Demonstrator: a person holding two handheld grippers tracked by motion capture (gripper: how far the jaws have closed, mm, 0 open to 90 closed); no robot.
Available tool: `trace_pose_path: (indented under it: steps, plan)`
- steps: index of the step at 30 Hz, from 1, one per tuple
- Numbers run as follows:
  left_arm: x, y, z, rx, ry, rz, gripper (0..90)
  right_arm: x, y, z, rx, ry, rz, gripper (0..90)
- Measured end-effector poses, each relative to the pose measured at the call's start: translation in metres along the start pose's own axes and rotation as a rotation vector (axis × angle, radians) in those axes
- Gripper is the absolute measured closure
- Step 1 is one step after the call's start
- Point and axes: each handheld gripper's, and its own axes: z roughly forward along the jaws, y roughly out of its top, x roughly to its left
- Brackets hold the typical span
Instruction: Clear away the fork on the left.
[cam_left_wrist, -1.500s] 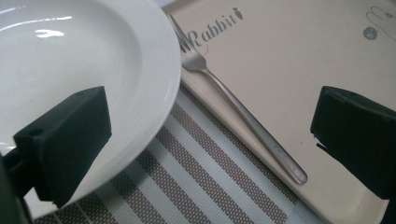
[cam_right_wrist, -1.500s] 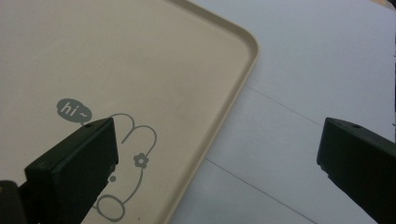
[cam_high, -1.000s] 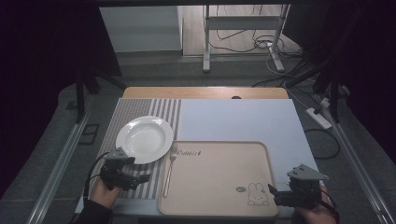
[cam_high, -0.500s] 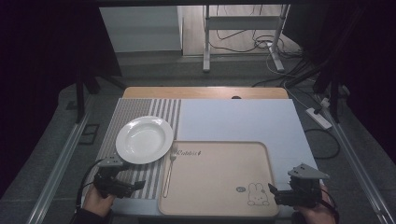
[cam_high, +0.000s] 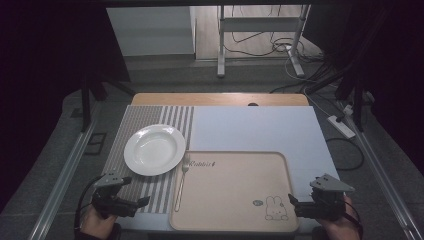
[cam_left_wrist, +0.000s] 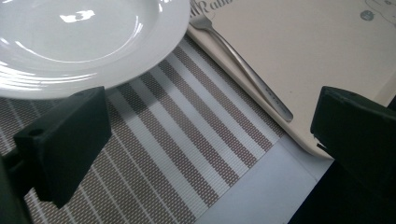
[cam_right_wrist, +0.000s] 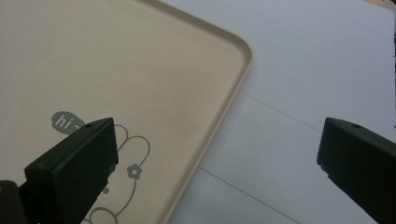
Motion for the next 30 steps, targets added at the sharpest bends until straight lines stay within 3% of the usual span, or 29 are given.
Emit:
trace_pose_path:
  steps: [20, 30]
  plan:
    - [0.003, -0.017, -0.021, -0.054, 0.066, -0.043, 0.0, -0.002, -0.001, -0.003, -0.015, -0.034, 0.024, 0.0]
    - [0.005, -0.018, -0.023, -0.055, 0.059, -0.06, 0.0, -0.001, -0.001, -0.003, -0.012, -0.035, 0.024, 0.0]
